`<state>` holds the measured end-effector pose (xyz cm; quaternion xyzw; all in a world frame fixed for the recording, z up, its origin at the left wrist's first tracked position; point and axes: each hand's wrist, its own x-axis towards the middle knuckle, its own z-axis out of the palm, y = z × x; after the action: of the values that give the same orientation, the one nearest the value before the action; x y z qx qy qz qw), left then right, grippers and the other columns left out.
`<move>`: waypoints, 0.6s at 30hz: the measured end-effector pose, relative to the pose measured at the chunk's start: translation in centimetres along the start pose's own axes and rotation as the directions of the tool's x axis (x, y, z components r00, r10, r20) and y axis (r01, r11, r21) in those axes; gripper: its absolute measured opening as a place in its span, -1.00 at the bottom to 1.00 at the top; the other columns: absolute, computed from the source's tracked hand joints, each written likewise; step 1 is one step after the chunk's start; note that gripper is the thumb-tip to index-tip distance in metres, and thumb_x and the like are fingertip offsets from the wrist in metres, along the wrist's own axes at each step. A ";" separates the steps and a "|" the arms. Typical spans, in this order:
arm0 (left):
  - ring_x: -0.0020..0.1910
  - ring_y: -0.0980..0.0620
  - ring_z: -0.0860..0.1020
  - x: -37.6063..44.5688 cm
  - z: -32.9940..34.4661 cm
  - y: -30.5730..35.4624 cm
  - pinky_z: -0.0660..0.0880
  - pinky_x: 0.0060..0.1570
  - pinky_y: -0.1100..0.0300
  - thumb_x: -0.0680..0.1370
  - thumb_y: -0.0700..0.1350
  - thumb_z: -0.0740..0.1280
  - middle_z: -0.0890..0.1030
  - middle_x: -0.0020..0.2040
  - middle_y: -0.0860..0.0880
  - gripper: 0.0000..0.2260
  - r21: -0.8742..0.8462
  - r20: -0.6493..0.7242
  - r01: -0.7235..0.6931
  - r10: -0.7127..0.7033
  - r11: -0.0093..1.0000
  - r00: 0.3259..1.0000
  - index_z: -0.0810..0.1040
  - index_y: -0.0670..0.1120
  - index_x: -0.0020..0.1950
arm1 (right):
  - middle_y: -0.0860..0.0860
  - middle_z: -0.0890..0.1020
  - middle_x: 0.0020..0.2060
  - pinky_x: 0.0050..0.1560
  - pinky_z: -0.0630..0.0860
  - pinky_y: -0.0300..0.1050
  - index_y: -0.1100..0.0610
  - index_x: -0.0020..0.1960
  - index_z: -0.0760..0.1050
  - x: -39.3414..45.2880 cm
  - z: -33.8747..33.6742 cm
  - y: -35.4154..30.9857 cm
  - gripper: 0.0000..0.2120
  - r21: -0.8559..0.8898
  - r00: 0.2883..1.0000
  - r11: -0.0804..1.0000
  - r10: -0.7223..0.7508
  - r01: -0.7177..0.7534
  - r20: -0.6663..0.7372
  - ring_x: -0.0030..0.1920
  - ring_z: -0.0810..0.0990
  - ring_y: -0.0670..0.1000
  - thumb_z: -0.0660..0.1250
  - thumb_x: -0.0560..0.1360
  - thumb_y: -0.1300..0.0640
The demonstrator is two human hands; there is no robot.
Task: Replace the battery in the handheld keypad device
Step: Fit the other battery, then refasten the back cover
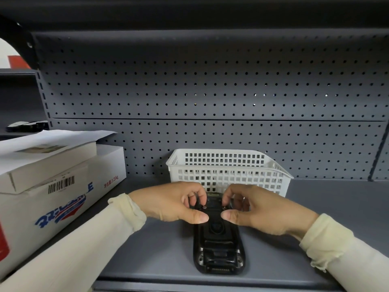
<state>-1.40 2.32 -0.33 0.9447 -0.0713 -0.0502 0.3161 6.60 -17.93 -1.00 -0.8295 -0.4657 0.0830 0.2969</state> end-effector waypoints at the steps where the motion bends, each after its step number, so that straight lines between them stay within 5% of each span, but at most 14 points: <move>1: -0.14 0.11 0.43 0.0 0.0 0.0 0.49 0.00 0.11 0.40 0.06 0.41 0.43 -0.11 0.09 -0.83 -0.002 -0.001 -0.001 0.001 1.000 1.000 0.43 0.21 -0.13 | -0.07 0.46 -0.28 -0.23 0.36 -0.22 -0.05 -0.06 0.46 0.0 0.0 0.0 -0.82 0.002 1.000 1.000 0.003 -0.003 0.000 -0.33 0.37 -0.12 0.36 0.40 -0.09; 18: -0.24 0.16 0.40 0.0 0.5 -0.3 0.42 -0.18 0.30 0.40 -0.01 0.43 0.44 -0.17 0.10 -0.85 -0.050 -0.084 0.001 -0.006 0.999 0.996 0.47 0.14 -0.16 | -0.08 0.48 -0.31 -0.23 0.38 -0.19 -0.02 -0.12 0.47 -0.3 0.4 0.1 -0.82 -0.014 0.998 1.000 -0.004 0.003 -0.064 -0.33 0.38 -0.11 0.37 0.38 -0.09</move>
<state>-1.47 2.22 -0.92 0.9379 -0.0551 -0.0129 0.3422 6.35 -18.11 -1.40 -0.8330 -0.4578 0.0525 0.3063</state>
